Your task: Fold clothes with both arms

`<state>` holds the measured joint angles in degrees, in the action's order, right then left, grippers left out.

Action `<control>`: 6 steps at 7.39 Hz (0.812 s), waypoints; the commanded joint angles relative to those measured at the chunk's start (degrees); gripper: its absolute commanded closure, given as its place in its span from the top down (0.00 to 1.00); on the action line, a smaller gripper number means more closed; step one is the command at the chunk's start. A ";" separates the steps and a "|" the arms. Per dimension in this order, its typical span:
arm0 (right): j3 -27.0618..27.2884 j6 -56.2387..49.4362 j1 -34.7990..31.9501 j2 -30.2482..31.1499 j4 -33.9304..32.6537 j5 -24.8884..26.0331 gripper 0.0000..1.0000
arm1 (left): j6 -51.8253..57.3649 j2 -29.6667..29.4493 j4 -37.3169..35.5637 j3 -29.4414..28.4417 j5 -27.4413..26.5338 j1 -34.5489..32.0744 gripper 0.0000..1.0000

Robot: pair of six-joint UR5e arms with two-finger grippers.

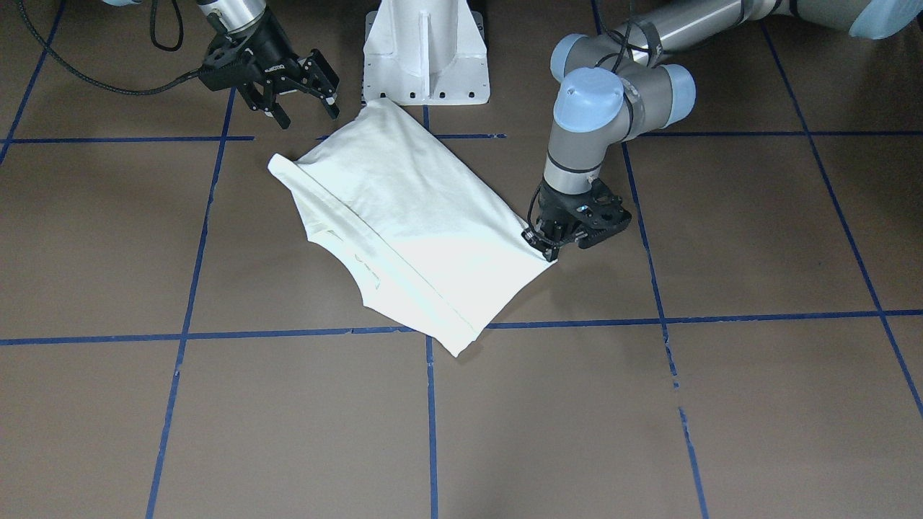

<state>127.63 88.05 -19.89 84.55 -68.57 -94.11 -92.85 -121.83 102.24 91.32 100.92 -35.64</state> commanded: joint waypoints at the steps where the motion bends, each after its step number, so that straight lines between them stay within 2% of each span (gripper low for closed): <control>1: -1.06 -0.07 -1.11 -0.17 0.02 -0.02 1.00 | 2.59 -11.87 10.02 -18.53 -2.55 -5.12 0.00; 2: -1.33 -0.07 -1.37 -0.26 0.02 -0.02 1.00 | 3.98 -17.85 16.00 -28.46 -3.44 -5.66 0.00; 3: -1.33 -0.16 -1.46 -0.35 0.02 -0.11 1.00 | 6.08 -18.78 25.37 -32.57 -3.89 -5.66 0.00; 4: -1.33 -0.16 -1.47 -0.43 0.02 -0.11 1.00 | 6.80 -18.79 28.60 -34.09 -4.85 -5.66 0.00; 5: -1.42 -0.16 -1.47 -0.70 0.02 -0.11 1.00 | 9.68 -18.62 28.63 -34.19 -5.29 -6.62 0.41; 6: -2.12 -0.16 -1.38 -0.87 0.02 -0.11 1.00 | 13.53 -18.36 28.63 -34.10 -5.30 -7.41 0.99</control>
<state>126.08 87.89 -21.32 83.91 -68.56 -94.21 -83.45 -140.28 129.92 57.75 95.94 -42.10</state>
